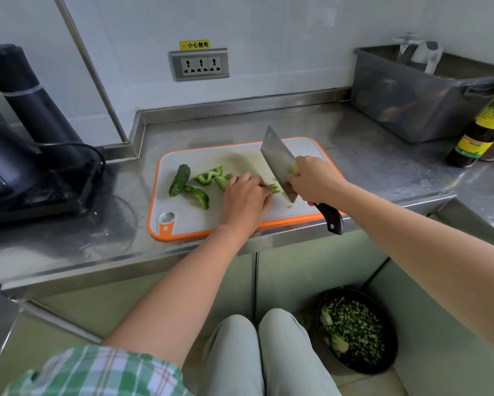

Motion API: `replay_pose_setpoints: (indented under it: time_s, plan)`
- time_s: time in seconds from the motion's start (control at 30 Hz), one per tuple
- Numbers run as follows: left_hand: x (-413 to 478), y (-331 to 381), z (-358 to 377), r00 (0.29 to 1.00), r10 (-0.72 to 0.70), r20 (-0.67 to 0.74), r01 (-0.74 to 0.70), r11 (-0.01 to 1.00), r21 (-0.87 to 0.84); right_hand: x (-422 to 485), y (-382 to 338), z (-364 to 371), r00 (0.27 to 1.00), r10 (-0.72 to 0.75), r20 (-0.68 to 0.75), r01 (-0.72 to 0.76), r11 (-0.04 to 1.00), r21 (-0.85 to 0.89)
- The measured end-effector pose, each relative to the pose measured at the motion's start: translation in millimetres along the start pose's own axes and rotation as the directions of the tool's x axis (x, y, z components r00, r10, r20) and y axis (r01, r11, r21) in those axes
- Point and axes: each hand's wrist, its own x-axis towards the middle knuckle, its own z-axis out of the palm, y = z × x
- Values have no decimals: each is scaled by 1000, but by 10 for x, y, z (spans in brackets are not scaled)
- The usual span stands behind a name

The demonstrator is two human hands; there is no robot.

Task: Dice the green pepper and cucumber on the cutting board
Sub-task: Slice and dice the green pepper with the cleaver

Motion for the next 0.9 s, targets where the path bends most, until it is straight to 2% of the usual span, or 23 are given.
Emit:
replay_pose_setpoints:
  time_s: [0.17, 0.3, 0.57, 0.77, 0.9]
  plan:
    - [5, 20, -24, 1000, -2, 20, 2, 1000, 10, -25, -70, 29, 998, -11, 57, 15, 997, -76]
    - [-1, 24, -29, 999, -18, 29, 18, 1000, 6, 13, -110, 100, 999, 8, 49, -3, 994, -105]
    - [-3, 49, -75, 996, -84, 37, 86, 995, -43, 45, -57, 23, 1000, 26, -7, -26, 1000, 2]
    - [-5, 44, -80, 995, -90, 32, 92, 994, -58, -29, -110, -69, 996, 4, 84, 4, 996, -90]
    - [-10, 32, -55, 996, -88, 35, 89, 994, -57, -41, -112, 15, 996, -7, 89, 17, 994, -105]
